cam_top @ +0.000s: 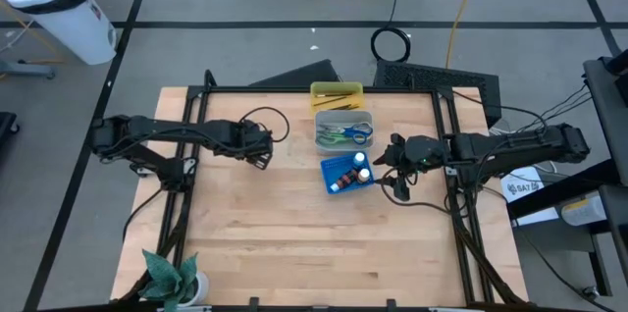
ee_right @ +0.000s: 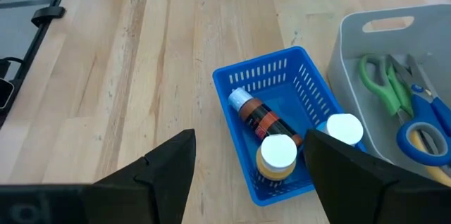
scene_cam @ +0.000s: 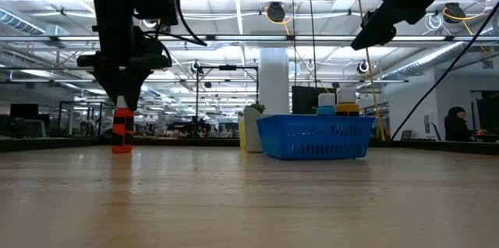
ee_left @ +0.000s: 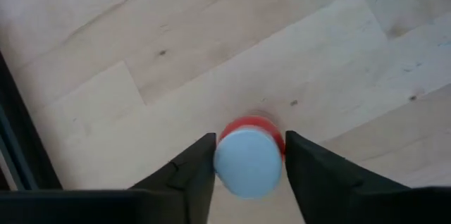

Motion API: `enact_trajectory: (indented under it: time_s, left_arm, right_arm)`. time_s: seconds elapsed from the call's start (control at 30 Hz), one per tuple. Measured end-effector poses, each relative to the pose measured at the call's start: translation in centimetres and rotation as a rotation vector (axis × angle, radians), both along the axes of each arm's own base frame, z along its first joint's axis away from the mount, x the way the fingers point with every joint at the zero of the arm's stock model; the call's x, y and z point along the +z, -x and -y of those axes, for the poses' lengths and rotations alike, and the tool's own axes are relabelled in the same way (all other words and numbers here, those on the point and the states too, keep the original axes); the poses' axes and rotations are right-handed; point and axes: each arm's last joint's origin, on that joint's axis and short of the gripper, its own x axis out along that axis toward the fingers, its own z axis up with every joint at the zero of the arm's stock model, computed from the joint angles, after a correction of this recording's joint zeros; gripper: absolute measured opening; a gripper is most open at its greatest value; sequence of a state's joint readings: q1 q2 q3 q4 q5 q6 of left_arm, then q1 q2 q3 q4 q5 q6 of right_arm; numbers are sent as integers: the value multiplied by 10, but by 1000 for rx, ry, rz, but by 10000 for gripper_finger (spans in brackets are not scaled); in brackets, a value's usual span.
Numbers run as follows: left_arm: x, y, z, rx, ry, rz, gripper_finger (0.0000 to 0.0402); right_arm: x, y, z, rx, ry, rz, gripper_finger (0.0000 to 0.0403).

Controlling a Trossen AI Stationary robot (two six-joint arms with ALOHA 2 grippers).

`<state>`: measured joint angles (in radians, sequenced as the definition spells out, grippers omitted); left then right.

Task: Pick & Place Paint Supplies
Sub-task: Put the orange paint bottle into the blue bin

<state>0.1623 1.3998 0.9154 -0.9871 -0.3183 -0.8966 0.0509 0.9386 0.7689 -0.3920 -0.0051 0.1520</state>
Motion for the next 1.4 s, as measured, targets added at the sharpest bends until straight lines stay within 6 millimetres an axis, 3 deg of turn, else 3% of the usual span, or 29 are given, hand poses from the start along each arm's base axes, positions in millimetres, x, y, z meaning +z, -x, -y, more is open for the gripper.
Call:
enact_trajectory:
  time_s: [0.13, 0.33, 0.47, 0.6, 0.8, 1.07, 1.4]
  left_arm:
    - [0, 0, 0, -13, -4, -4, 129]
    - [7, -9, 6, -108, -11, 50, 127]
    - [37, -36, 22, -287, -11, 256, 127]
    - [80, -62, 44, -465, -53, 420, 127]
    - [118, -109, 65, -628, -167, 389, 127]
    - [88, -174, 66, -763, -193, 268, 127]
    - [44, -201, 47, -762, -105, 235, 127]
  right_arm:
    - [0, 0, 0, 0, 0, 0, 247]
    - [0, 0, 0, -1, 0, 1, 247]
    - [2, -2, 0, 3, 7, 31, 247]
    - [5, -3, 0, 7, 11, 59, 247]
    - [6, -5, 0, 16, 25, 83, 247]
    - [6, -4, 0, 15, 25, 82, 247]
    - [6, -4, 0, 15, 25, 81, 247]
